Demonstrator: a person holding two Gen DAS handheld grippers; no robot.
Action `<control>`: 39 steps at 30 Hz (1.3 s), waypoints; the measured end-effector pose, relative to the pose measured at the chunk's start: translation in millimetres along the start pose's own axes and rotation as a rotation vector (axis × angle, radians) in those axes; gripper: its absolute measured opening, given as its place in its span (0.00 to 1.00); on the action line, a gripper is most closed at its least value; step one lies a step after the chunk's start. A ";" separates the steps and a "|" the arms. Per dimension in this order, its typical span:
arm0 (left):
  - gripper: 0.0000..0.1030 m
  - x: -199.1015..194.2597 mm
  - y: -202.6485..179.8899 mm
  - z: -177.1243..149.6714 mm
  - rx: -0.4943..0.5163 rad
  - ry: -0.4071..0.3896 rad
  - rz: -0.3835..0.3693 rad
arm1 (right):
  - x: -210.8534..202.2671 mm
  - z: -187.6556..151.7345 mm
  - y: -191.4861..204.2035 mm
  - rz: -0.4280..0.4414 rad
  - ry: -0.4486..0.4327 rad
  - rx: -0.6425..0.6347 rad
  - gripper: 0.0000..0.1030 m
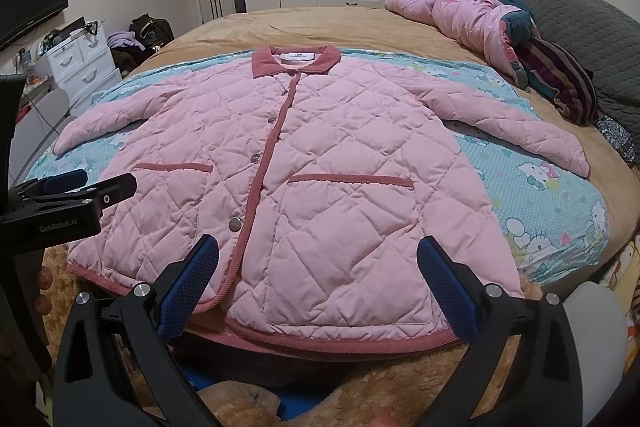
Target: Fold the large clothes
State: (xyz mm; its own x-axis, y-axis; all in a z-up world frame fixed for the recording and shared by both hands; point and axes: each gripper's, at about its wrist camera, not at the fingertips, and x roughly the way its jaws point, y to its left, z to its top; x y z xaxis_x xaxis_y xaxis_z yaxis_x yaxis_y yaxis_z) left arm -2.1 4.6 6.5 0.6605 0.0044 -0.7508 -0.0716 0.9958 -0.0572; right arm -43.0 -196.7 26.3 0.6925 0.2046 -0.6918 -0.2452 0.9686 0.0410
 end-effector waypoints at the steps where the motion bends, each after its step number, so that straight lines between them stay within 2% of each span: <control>1: 0.91 -0.1 -0.1 -0.1 0.000 -0.001 0.001 | 0.0 0.3 0.2 -0.001 0.000 0.000 0.96; 26: 0.91 4.0 1.7 4.9 -0.005 0.005 -0.005 | 7.9 2.4 -4.8 0.005 0.017 0.020 0.96; 39: 0.91 29.4 3.9 27.8 -0.023 0.037 -0.008 | 31.1 34.6 -11.3 0.016 0.034 0.041 0.96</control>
State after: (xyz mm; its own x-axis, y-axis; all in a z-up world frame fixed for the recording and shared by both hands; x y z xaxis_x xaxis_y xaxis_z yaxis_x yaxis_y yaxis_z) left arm 37.8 11.1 2.5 0.6333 -0.0070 -0.7739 -0.0839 0.9935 -0.0776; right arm 4.8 -196.4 29.3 0.6656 0.2155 -0.7146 -0.2270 0.9705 0.0812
